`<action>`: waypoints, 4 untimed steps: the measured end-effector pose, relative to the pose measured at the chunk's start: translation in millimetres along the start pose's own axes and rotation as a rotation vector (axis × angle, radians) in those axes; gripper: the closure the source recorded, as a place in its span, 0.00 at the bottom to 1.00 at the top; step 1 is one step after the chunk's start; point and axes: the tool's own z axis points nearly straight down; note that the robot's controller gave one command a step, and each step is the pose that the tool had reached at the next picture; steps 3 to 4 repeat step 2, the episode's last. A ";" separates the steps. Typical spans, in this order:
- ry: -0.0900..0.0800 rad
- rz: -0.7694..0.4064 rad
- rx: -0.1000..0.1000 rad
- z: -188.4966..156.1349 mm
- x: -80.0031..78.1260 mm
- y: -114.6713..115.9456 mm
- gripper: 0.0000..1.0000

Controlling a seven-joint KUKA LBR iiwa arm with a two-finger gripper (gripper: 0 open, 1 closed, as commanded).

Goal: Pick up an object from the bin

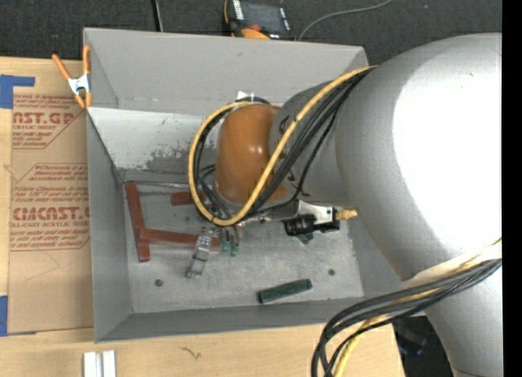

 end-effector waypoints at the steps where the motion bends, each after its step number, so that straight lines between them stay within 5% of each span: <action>1: -0.004 0.001 -0.002 -3.2 -1.8 -0.2 1.00; 2: -0.013 -0.049 -0.007 -141.3 -2.2 19.7 1.00; 4: -0.013 -0.049 -0.007 -141.3 -2.2 19.7 1.00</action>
Offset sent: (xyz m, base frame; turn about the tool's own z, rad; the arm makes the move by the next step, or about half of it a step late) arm 0.0000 0.0000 0.0000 0.0000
